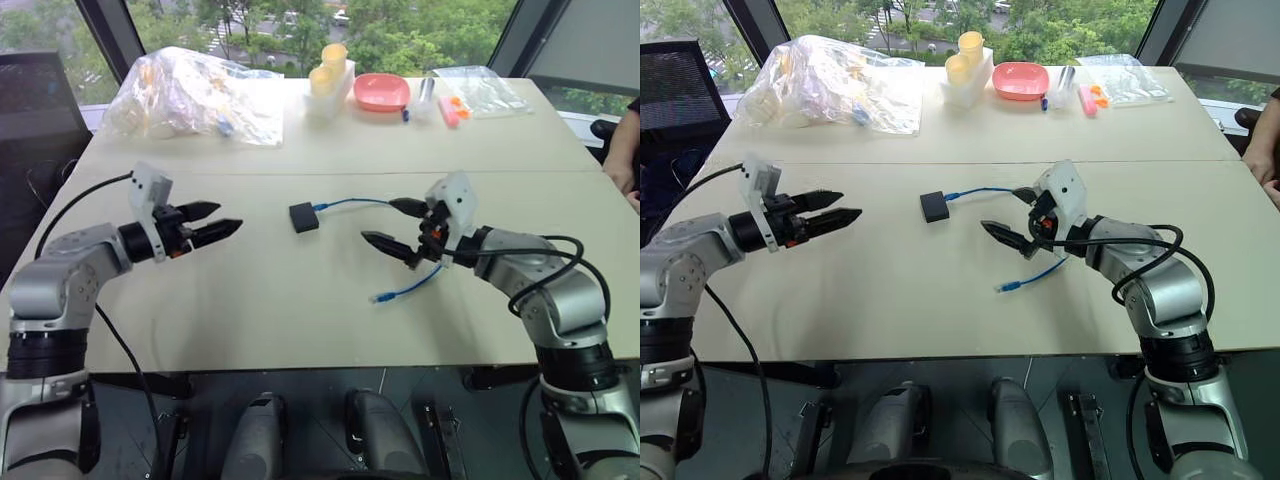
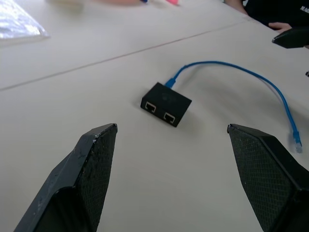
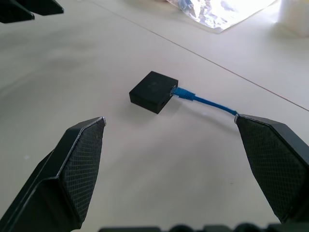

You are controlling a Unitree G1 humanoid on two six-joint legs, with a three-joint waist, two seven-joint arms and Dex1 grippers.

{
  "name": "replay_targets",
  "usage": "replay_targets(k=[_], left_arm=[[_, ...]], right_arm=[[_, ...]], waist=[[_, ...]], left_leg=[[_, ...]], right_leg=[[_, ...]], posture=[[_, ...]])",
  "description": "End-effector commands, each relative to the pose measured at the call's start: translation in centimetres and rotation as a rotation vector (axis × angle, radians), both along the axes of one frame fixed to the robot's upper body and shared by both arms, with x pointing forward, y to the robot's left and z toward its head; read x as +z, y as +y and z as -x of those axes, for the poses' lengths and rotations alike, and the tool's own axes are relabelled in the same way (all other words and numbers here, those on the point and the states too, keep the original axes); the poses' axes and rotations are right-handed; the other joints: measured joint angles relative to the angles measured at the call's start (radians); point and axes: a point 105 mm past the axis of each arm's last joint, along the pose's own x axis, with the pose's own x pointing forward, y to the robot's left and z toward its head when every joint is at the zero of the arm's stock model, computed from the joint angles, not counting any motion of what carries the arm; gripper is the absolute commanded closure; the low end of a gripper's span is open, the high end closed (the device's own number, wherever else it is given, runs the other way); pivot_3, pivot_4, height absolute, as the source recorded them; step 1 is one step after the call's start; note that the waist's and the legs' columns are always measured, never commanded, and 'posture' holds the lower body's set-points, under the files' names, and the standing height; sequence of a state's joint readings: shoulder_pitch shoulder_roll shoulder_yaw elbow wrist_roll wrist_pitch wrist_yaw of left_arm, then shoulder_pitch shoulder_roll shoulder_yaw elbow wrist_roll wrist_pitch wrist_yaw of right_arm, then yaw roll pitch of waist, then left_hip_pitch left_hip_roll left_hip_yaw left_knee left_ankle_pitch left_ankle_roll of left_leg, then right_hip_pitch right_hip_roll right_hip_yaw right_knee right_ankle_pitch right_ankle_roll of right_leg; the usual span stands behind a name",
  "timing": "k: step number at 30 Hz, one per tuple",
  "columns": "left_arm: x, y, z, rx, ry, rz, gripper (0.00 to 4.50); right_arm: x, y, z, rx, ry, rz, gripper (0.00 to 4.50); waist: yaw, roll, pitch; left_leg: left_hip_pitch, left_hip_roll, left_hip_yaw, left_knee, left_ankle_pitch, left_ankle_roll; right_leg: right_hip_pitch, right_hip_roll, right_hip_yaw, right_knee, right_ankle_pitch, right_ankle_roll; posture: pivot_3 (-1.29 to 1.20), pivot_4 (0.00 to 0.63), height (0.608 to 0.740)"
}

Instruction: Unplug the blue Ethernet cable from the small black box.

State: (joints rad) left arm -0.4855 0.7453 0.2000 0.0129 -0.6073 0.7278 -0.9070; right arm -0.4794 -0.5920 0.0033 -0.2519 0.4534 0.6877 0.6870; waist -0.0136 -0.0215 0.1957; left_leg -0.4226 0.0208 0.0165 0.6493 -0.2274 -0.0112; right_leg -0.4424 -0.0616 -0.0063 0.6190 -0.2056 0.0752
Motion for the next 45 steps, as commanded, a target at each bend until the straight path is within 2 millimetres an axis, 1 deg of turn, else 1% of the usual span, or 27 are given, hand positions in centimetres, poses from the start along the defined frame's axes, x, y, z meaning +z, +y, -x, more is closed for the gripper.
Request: replay_targets(k=[1, 4, 10, 15, 20, 24, 27, 29, 31, 32, 34, 37, 40, 41, 45], left_arm=[[1.3, 0.3, 0.0, -0.009, -0.045, 0.017, 0.68], [1.6, 0.3, -0.2, -0.009, -0.041, 0.029, 0.68], [1.1, -0.4, 0.0, -0.047, -0.019, 0.019, 0.68], [0.7, -0.5, 0.1, -0.047, -0.007, 0.001, 0.68], [1.3, -0.6, 0.2, -0.054, -0.003, 0.029, 0.68], [1.0, 0.0, -0.1, -0.036, -0.007, -0.026, 0.68], [1.2, 0.0, -0.5, -0.042, -0.014, -0.043, 0.68], [1.2, 0.1, -0.8, -0.053, -0.013, -0.068, 0.68], [0.9, 0.2, -0.7, -0.088, -0.002, -0.118, 0.68], [0.8, 0.1, -0.4, -0.119, 0.008, -0.139, 0.68], [0.7, 0.1, 0.1, -0.158, 0.021, -0.158, 0.68], [1.3, 0.1, 1.1, -0.193, 0.027, -0.155, 0.68], [1.5, 0.4, 1.6, -0.158, 0.01, -0.135, 0.68], [1.4, 0.5, 1.9, -0.139, 0.009, -0.128, 0.68], [0.7, 0.9, 3.0, -0.073, 0.009, -0.109, 0.68]], right_arm=[[1.2, 0.2, -0.1, 0.01, -0.053, -0.009, 0.0], [1.1, 0.3, -0.2, 0.01, -0.054, -0.01, 0.0], [1.1, 0.4, -0.4, 0.012, -0.059, -0.006, 0.0], [1.0, 0.6, -0.7, 0.019, -0.062, 0.006, 0.0], [0.8, 1.5, -0.7, 0.055, -0.062, 0.016, 0.0], [1.0, 2.2, -1.3, 0.073, -0.067, 0.017, 0.0], [1.0, 2.8, -2.5, 0.069, -0.074, 0.01, 0.0], [0.6, 3.1, -4.6, 0.032, -0.069, 0.013, 0.0], [-0.3, 3.5, -6.9, -0.002, -0.049, 0.057, 0.0], [-0.8, 3.9, -7.8, 0.002, -0.044, 0.089, 0.0], [-1.3, 4.6, -8.8, 0.021, -0.041, 0.127, 0.0], [-2.4, 5.7, -10.5, 0.043, -0.01, 0.207, 0.0], [-4.0, 5.9, -11.1, 0.06, 0.015, 0.329, 0.0], [-4.4, 5.7, -11.4, 0.038, 0.007, 0.38, 0.0], [-4.6, 5.9, -12.1, -0.018, -0.057, 0.486, 0.0]], waist=[[0.001, 0.0, 0.0], [0.002, 0.0, 0.0], [0.002, 0.0, 0.0], [0.001, 0.0, 0.0], [0.001, 0.0, 0.0], [-0.001, 0.0, 0.0], [0.0, 0.0, 0.0], [-0.001, 0.0, 0.0], [-0.004, 0.0, 0.0], [-0.005, 0.0, 0.0], [-0.007, 0.0, 0.0], [-0.013, 0.0, 0.0], [-0.022, 0.0, 0.0], [-0.026, 0.0, 0.0], [-0.031, 0.0, 0.0]], left_leg=[[0.0, 0.0, 0.0, 0.0, 0.0, 0.0], [0.0, 0.0, 0.0, -0.001, 0.0, 0.0], [0.0, 0.0, 0.0, 0.0, 0.0, 0.0], [0.0, 0.0, 0.001, 0.0, 0.0, 0.0], [0.0, 0.0, 0.001, 0.0, 0.0, 0.0], [0.001, 0.0, 0.001, 0.0, 0.0, 0.0], [0.001, 0.0, 0.001, 0.0, 0.0, 0.0], [0.001, 0.0, 0.001, 0.0, 0.0, 0.0], [0.002, 0.0, 0.001, 0.0, 0.0, 0.0], [0.002, 0.0, 0.002, 0.0, 0.0, 0.0], [0.002, 0.0, 0.002, 0.0, 0.0, 0.0], [0.001, 0.0, 0.003, -0.002, 0.0, 0.0], [0.001, 0.001, 0.003, -0.003, 0.0, 0.0], [0.001, 0.001, 0.003, -0.003, 0.0, 0.0], [0.0, 0.0, 0.003, -0.003, 0.0, 0.0]], right_leg=[[0.0, 0.0, 0.0, 0.0, 0.0, 0.0], [0.0, 0.0, 0.0, 0.0, 0.0, 0.0], [0.0, 0.0, 0.0, 0.0, 0.0, 0.0], [0.0, 0.0, 0.001, 0.0, 0.0, 0.0], [0.0, 0.0, 0.001, 0.001, 0.0, 0.0], [0.0, 0.0, 0.001, 0.001, 0.0, 0.0], [0.0, 0.0, 0.001, 0.001, 0.0, 0.0], [0.0, 0.0, 0.001, 0.001, 0.0, 0.0], [0.0, 0.001, 0.001, 0.001, 0.0, 0.0], [0.0, 0.001, 0.002, 0.002, 0.001, 0.0], [0.0, 0.001, 0.002, 0.001, 0.001, 0.0], [-0.001, 0.001, 0.002, 0.001, 0.002, 0.002], [-0.001, 0.001, 0.002, 0.0, 0.003, 0.004], [-0.001, 0.001, 0.002, 0.0, 0.003, 0.004], [-0.002, -0.001, 0.003, 0.0, 0.003, 0.004]], posture=[[0.0, 0.15, 0.74], [0.0, 0.15, 0.74], [0.0, 0.15, 0.74], [0.0, 0.15, 0.74], [0.0, 0.15, 0.74], [0.0, 0.15, 0.74], [0.0, 0.15, 0.74], [0.0, 0.15, 0.74], [0.0, 0.15, 0.74], [0.0, 0.15, 0.74], [0.0, 0.15, 0.74], [0.0, 0.15, 0.74], [0.0, 0.15, 0.74], [0.0, 0.15, 0.74], [0.0, 0.15, 0.74]])
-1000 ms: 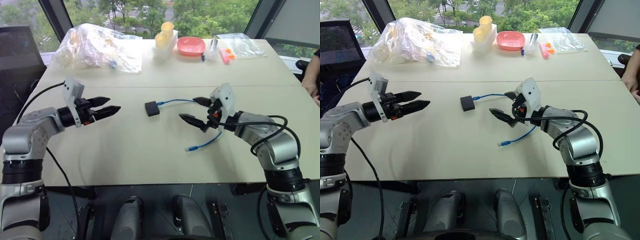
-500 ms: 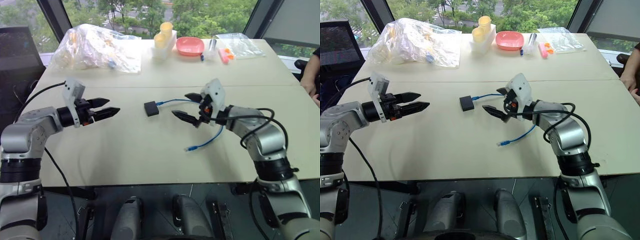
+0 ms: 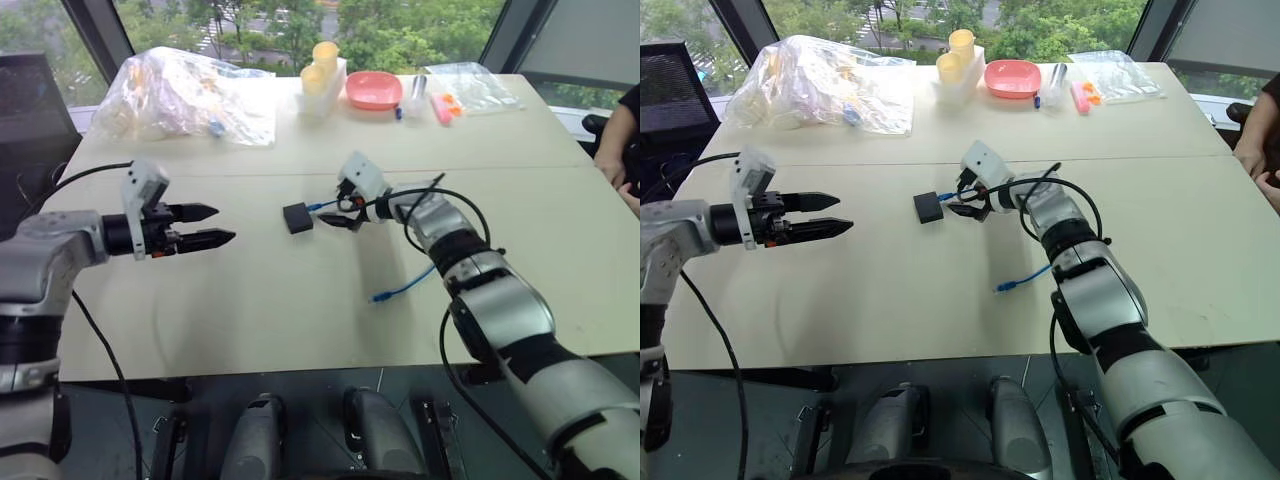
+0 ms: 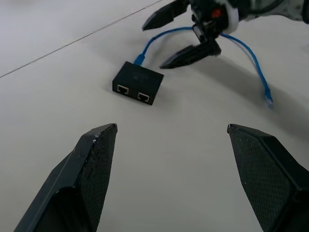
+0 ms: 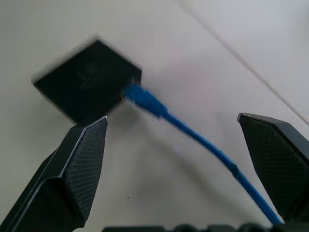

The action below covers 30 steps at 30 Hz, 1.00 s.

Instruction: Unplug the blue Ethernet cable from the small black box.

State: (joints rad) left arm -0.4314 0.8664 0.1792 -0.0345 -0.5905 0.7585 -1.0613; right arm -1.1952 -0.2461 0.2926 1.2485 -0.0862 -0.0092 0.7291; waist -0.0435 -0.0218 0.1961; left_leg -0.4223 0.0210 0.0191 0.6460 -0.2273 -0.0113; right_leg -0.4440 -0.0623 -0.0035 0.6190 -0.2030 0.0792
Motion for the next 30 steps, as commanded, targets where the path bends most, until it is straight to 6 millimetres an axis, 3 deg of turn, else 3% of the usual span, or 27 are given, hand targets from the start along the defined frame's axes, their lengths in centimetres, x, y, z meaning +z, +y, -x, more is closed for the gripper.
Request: replay_targets(k=[1, 8, 15, 20, 23, 30], left_arm=[[1.1, 0.3, 1.0, 0.052, -0.061, 0.019, 0.68], [1.3, 1.0, 2.2, 0.151, -0.082, 0.051, 0.68], [1.7, 0.5, 1.7, 0.176, -0.108, 0.066, 0.68], [2.0, -0.2, 1.2, 0.167, -0.121, 0.087, 0.68], [2.0, -0.3, 1.0, 0.173, -0.125, 0.091, 0.65], [1.8, -0.2, 0.9, 0.2, -0.128, 0.09, 0.65]], right_arm=[[1.2, 0.6, -0.8, -0.005, -0.121, 0.101, 0.0], [0.5, 2.1, -1.1, 0.012, -0.297, 0.296, 0.0], [1.0, 2.7, -2.1, -0.131, -0.548, 0.45, 0.0], [0.7, 3.5, -1.9, -0.124, -0.605, 0.524, 0.0], [-0.6, 4.7, -1.2, -0.026, -0.586, 0.586, 0.89], [-2.7, 5.8, -0.1, 0.111, -0.601, 0.69, 4.05]], waist=[[-0.002, 0.0, 0.0], [-0.002, 0.0, 0.0], [-0.002, 0.0, -0.001], [-0.002, 0.0, -0.001], [-0.003, 0.0, -0.001], [-0.005, -0.001, -0.001]], left_leg=[[0.0, 0.0, 0.0, 0.0, 0.0, 0.0], [0.009, 0.001, 0.001, 0.001, 0.001, -0.002], [0.016, 0.004, 0.001, 0.001, 0.002, -0.003], [0.015, 0.003, 0.001, 0.0, 0.002, -0.003], [0.015, 0.003, 0.001, 0.0, 0.002, -0.003], [0.015, 0.003, 0.001, 0.0, 0.002, -0.003]], right_leg=[[0.0, 0.0, 0.0, 0.0, 0.0, 0.0], [0.005, 0.0, 0.001, 0.005, -0.001, -0.005], [0.01, 0.001, 0.001, 0.007, -0.001, -0.007], [0.01, 0.0, 0.001, 0.006, -0.001, -0.006], [0.01, 0.001, 0.001, 0.006, -0.001, -0.006], [0.009, 0.002, 0.001, 0.006, -0.001, -0.006]], posture=[[0.0, 0.15, 0.74], [0.0, 0.15, 0.74], [0.0, 0.15, 0.74], [0.0, 0.15, 0.74], [0.0, 0.15, 0.74], [0.0, 0.15, 0.74]])
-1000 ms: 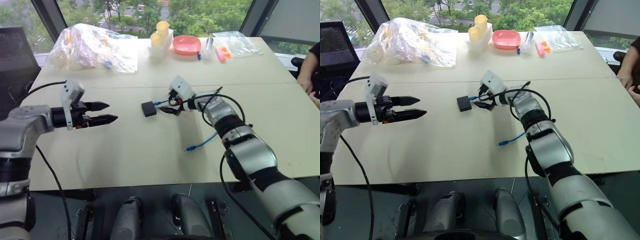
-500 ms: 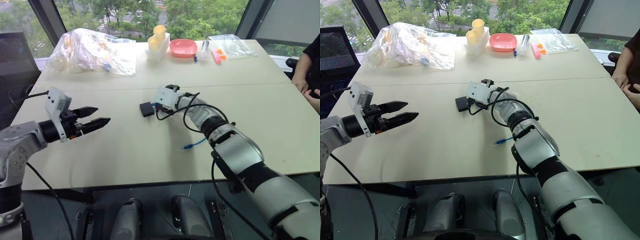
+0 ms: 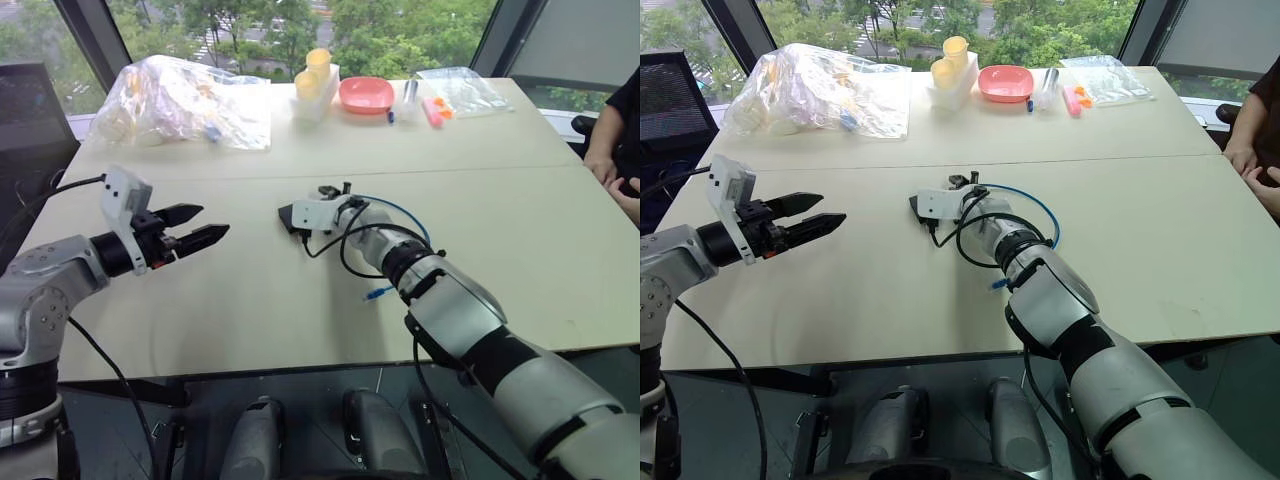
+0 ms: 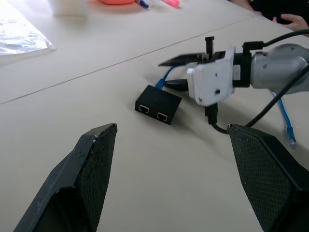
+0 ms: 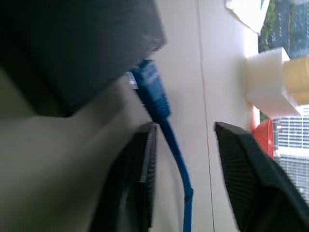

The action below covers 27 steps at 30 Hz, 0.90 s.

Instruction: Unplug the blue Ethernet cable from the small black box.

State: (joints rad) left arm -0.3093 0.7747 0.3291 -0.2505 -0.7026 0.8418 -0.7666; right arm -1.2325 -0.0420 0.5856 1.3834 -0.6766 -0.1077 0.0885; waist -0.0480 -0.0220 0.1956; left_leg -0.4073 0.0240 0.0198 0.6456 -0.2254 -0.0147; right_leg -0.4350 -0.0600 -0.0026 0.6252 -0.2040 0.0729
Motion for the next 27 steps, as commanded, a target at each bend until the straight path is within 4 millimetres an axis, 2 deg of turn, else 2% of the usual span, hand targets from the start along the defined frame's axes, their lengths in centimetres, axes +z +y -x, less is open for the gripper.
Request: replay_targets(k=[1, 3, 5, 9, 13, 18, 21, 24, 27], left_arm=[[0.9, -0.1, 0.1, 0.004, -0.043, -0.002, 0.65], [0.9, 0.0, 0.2, 0.009, -0.043, 0.0, 0.65], [1.0, 0.4, 0.1, 0.019, -0.044, 0.004, 0.65], [1.7, 1.4, -0.9, 0.031, -0.043, 0.053, 0.65], [3.0, 1.6, -2.7, -0.036, -0.022, 0.177, 0.65], [5.3, 0.6, -4.6, -0.199, 0.005, 0.361, 0.65], [6.8, -1.4, -6.8, -0.328, 0.006, 0.408, 0.65], [8.3, -2.7, -8.7, -0.358, -0.007, 0.458, 0.65], [8.5, -4.0, -10.2, -0.335, -0.013, 0.445, 0.65]], right_arm=[[-1.2, 0.6, 0.6, 0.052, 0.009, 0.053, 4.47], [-0.7, 0.6, 0.5, 0.059, -0.019, 0.047, 4.47], [0.8, 0.2, 0.0, 0.045, -0.086, 0.004, 4.47], [5.7, -0.7, -1.1, 0.051, -0.322, -0.076, 4.47], [10.4, -0.9, -0.7, 0.116, -0.538, -0.17, 4.47], [13.7, -0.8, 0.5, 0.182, -0.658, -0.258, 4.47], [15.9, -0.7, 1.3, 0.205, -0.704, -0.316, 4.47], [16.7, -0.7, 1.7, 0.203, -0.722, -0.325, 4.47], [17.1, -0.6, 2.0, 0.202, -0.731, -0.328, 4.47]], waist=[[-0.001, -0.001, -0.001], [-0.002, -0.002, -0.001], [-0.004, -0.002, -0.001], [-0.004, -0.002, -0.001], [0.003, -0.002, -0.001], [-0.003, -0.002, -0.001], [0.005, -0.003, -0.001], [0.004, -0.003, -0.001], [0.001, -0.003, -0.001]], left_leg=[[0.0, 0.0, 0.0, 0.0, 0.0, 0.0], [0.001, 0.001, 0.0, 0.0, 0.0, 0.0], [0.001, 0.001, 0.0, 0.0, 0.0, 0.0], [-0.001, 0.001, 0.0, 0.0, 0.0, 0.0], [-0.004, 0.0, 0.0, 0.0, 0.0, 0.0], [-0.005, 0.0, 0.001, -0.001, 0.0, 0.0], [-0.006, 0.0, 0.0, -0.002, 0.0, 0.0], [-0.007, 0.0, 0.0, -0.001, 0.0, 0.0], [-0.008, 0.0, 0.0, -0.001, 0.0, 0.0]], right_leg=[[0.0, 0.0, 0.0, 0.0, 0.0, 0.0], [0.0, 0.001, 0.0, 0.0, 0.0, 0.0], [0.0, 0.001, 0.0, 0.0, 0.0, 0.0], [-0.001, 0.001, 0.0, 0.0, 0.0, 0.0], [-0.004, 0.001, 0.0, 0.0, 0.0, 0.0], [-0.006, 0.002, 0.0, 0.0, 0.0, 0.001], [-0.006, 0.004, 0.0, 0.001, 0.002, 0.005], [-0.006, 0.004, 0.0, 0.0, 0.002, 0.005], [-0.007, 0.004, 0.001, 0.0, 0.002, 0.005]], posture=[[0.0, 0.15, 0.74], [0.0, 0.15, 0.74], [0.0, 0.15, 0.74], [0.0, 0.15, 0.74], [0.0, 0.15, 0.74], [0.0, 0.15, 0.74], [0.0, 0.15, 0.74], [0.0, 0.15, 0.74], [0.0, 0.15, 0.74]])
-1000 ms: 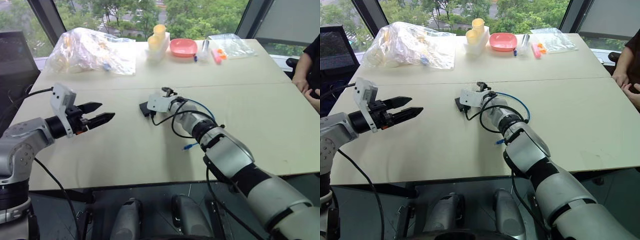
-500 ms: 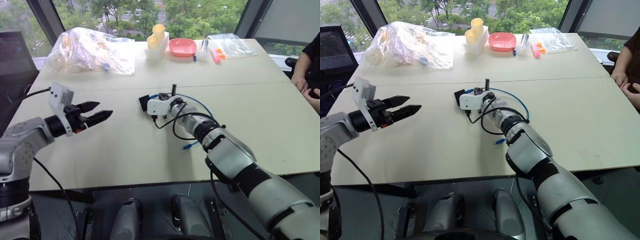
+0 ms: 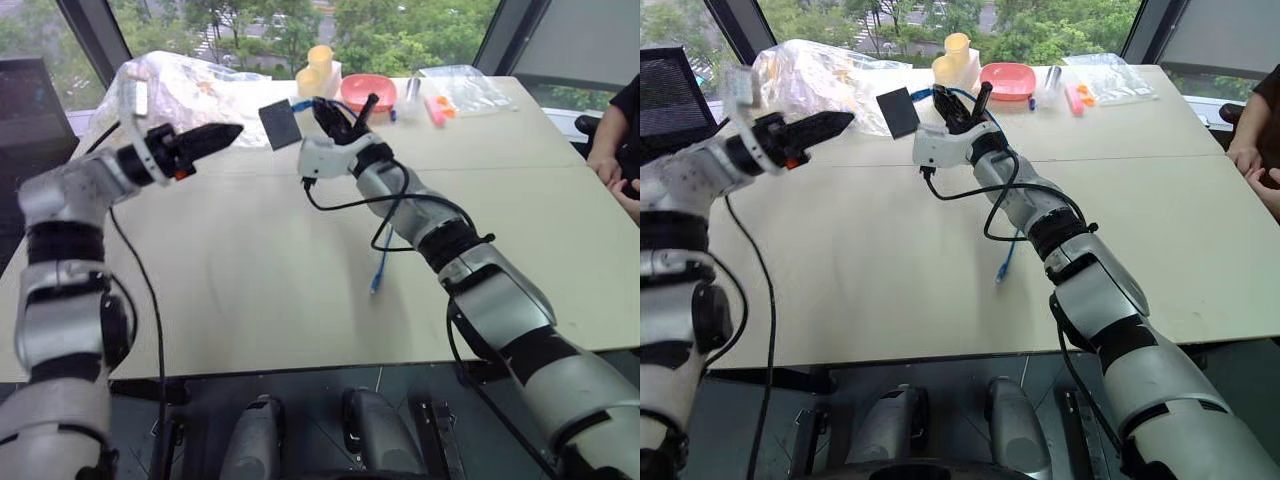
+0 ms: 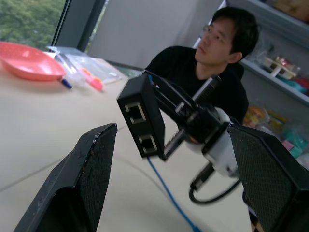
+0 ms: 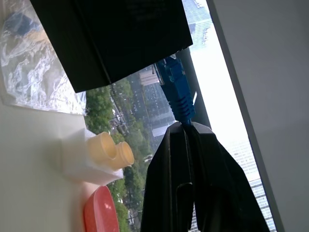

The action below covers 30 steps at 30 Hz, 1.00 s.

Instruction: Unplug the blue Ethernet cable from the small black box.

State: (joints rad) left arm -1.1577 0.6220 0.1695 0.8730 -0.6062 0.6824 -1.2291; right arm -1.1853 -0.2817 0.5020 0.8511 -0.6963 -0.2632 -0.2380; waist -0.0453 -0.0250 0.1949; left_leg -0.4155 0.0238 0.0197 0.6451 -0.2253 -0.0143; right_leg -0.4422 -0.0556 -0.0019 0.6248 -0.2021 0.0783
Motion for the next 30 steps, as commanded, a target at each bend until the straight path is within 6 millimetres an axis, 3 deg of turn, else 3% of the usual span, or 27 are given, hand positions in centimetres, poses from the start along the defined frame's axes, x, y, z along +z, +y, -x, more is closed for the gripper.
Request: replay_targets(k=[1, 11, 20, 23, 24, 27, 30], left_arm=[[0.5, -0.5, -1.2, 0.036, -0.036, -0.032, 0.65], [0.4, -2.4, -2.7, 0.069, -0.045, -0.023, 0.65], [0.5, -3.0, -2.4, 0.021, -0.054, -0.012, 3.28], [0.3, -3.1, -2.3, 0.007, -0.051, -0.015, 3.99], [0.3, -3.1, -2.3, 0.008, -0.049, -0.018, 3.99], [0.1, -2.9, -2.5, 0.031, -0.045, -0.03, 3.99], [0.1, -2.8, -2.5, 0.037, -0.044, -0.025, 3.99]], right_arm=[[1.9, -0.1, 0.6, 0.003, -0.043, -0.035, 4.47], [1.3, 0.0, 1.2, -0.002, -0.041, -0.04, 4.47], [1.0, 0.6, 2.1, 0.019, -0.07, -0.051, 4.5], [0.9, 0.8, 2.3, 0.033, -0.061, -0.05, 4.5], [0.9, 0.9, 2.4, 0.039, -0.059, -0.054, 4.5], [0.7, 0.7, 2.5, 0.055, -0.029, -0.07, 3.55], [0.9, 0.5, 2.6, 0.049, -0.043, -0.066, 2.04]], waist=[[-0.002, 0.0, 0.0], [0.0, 0.0, 0.0], [0.001, 0.0, 0.0], [0.001, 0.0, 0.0], [0.001, 0.0, 0.0], [0.0, 0.0, 0.0], [0.001, 0.0, 0.0]], left_leg=[[0.0, 0.0, 0.0, 0.0, 0.0, 0.0], [-0.004, 0.0, 0.0, 0.0, -0.001, 0.001], [-0.004, 0.0, 0.0, 0.001, -0.001, 0.001], [-0.005, 0.0, 0.0, 0.001, -0.001, 0.001], [-0.005, 0.0, 0.0, 0.001, -0.001, 0.001], [-0.004, 0.0, 0.0, 0.001, -0.001, 0.001], [-0.005, 0.0, 0.0, 0.001, -0.001, 0.001]], right_leg=[[0.0, 0.0, 0.0, 0.0, 0.0, 0.0], [-0.004, 0.0, 0.0, 0.002, 0.0, 0.001], [-0.004, 0.0, 0.0, 0.002, 0.0, 0.001], [-0.004, 0.0, 0.0, 0.001, 0.0, 0.001], [-0.004, 0.0, 0.0, 0.002, 0.0, 0.001], [-0.004, 0.0, 0.0, 0.002, 0.0, 0.001], [-0.004, 0.0, 0.0, 0.002, 0.0, 0.001]], posture=[[0.0, 0.15, 0.74], [0.0, 0.15, 0.74], [0.0, 0.15, 0.74], [0.0, 0.15, 0.74], [0.0, 0.15, 0.74], [0.0, 0.15, 0.74], [0.0, 0.15, 0.74]])
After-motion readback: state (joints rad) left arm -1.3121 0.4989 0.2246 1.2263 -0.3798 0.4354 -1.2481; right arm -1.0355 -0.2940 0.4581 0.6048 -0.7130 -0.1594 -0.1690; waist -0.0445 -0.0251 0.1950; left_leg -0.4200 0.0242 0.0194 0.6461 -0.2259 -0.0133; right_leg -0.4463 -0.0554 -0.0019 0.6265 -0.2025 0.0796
